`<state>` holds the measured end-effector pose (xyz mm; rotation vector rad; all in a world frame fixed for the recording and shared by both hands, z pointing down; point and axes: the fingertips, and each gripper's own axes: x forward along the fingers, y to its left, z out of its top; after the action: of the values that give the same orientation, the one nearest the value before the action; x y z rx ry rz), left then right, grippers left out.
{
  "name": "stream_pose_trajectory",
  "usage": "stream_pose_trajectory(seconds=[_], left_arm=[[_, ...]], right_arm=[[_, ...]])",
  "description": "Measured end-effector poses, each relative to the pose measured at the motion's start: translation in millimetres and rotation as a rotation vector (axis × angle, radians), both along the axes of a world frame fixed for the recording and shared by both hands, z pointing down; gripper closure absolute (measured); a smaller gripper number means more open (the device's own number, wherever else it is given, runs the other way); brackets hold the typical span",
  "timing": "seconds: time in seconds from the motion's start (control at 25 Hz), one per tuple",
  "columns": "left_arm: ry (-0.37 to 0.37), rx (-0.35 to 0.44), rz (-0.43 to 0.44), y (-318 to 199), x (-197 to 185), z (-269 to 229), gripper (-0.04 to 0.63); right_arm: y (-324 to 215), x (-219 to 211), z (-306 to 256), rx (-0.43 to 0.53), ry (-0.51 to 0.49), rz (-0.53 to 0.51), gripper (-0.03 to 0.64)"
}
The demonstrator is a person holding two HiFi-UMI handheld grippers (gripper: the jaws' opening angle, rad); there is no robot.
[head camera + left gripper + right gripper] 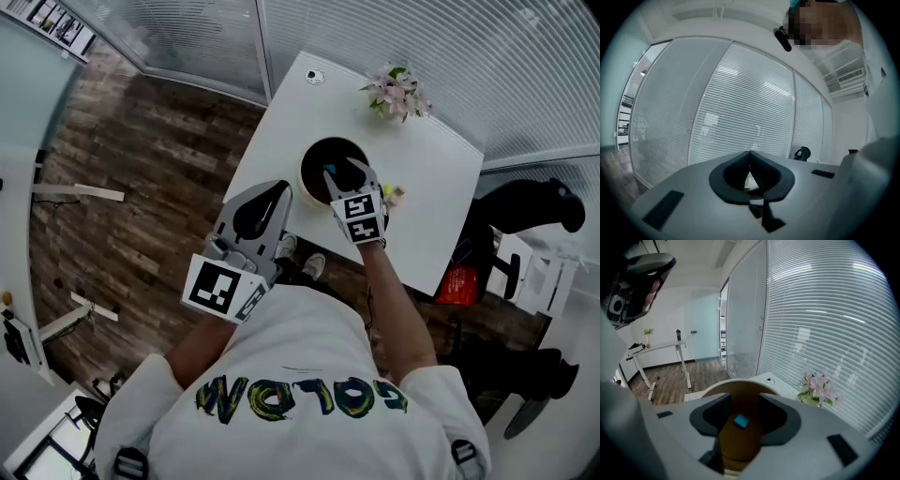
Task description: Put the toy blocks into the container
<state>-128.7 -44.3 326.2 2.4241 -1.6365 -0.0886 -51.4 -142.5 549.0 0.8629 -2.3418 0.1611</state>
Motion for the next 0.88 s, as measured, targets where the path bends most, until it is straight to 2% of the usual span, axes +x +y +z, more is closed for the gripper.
stream_pose_trajectory(seconds=[0.24, 0.6, 0.88], left_arm=[[0.004, 0.010, 0.040, -4.5, 11.6, -3.4, 0.583], [0.017, 0.013, 0.175, -20.8, 63.5, -0.7, 0.583], [0.012, 0.018, 0.272, -23.0, 105.0, -2.2, 0.583]], right_arm=[[6.7, 29.4, -36.1, 0.048, -0.053, 0.086, 0.438], [33.8, 132.5, -116.4, 0.156, -0.144, 0.338, 0.457], [50.7, 181.2, -133.1, 0.190, -0.133, 0.431, 0.463]])
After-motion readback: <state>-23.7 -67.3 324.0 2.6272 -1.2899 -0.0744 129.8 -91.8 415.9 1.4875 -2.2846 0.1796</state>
